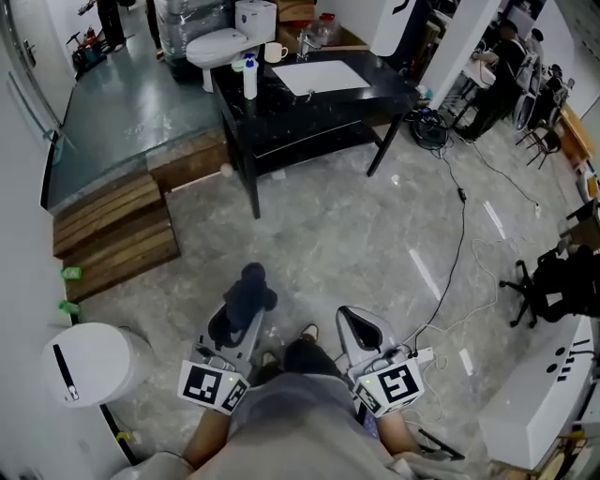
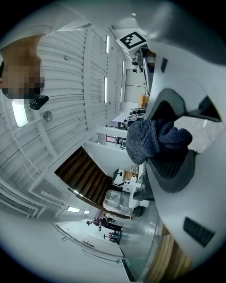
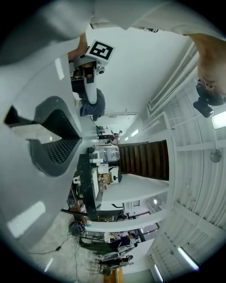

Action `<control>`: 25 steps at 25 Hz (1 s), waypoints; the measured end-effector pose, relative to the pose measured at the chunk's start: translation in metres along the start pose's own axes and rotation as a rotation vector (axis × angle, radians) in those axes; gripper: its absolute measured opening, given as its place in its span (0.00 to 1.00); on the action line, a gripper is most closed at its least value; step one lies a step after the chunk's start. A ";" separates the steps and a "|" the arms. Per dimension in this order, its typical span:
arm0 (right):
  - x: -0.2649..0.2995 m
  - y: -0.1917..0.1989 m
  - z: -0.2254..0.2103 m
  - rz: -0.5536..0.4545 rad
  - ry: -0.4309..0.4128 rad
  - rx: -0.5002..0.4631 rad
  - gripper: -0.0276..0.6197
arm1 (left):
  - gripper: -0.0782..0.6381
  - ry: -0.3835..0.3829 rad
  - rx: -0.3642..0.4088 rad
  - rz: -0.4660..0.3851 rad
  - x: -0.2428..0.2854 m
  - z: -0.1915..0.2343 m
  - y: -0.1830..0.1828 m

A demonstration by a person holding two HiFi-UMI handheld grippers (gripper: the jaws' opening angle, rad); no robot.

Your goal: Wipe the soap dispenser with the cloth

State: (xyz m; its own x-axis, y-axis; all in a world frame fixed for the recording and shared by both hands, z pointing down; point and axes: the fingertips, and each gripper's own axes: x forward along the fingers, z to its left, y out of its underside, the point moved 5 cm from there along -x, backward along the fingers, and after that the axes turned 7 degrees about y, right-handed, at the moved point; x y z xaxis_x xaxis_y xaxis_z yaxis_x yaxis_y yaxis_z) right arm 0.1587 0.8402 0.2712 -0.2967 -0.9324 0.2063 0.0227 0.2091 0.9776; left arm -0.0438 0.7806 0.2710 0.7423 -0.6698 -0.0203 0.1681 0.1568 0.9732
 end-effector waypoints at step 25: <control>0.089 0.012 -0.174 0.074 -0.004 0.139 0.05 | 0.36 -0.029 0.067 0.162 0.186 0.025 0.014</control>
State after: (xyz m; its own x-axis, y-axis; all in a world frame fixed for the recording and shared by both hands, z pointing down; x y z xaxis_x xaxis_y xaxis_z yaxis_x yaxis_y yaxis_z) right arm 0.2983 0.7085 0.3079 -0.3028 -0.9118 0.2775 -0.0878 0.3166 0.9445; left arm 0.0805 0.6400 0.2868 0.7368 -0.6606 0.1440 0.0035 0.2168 0.9762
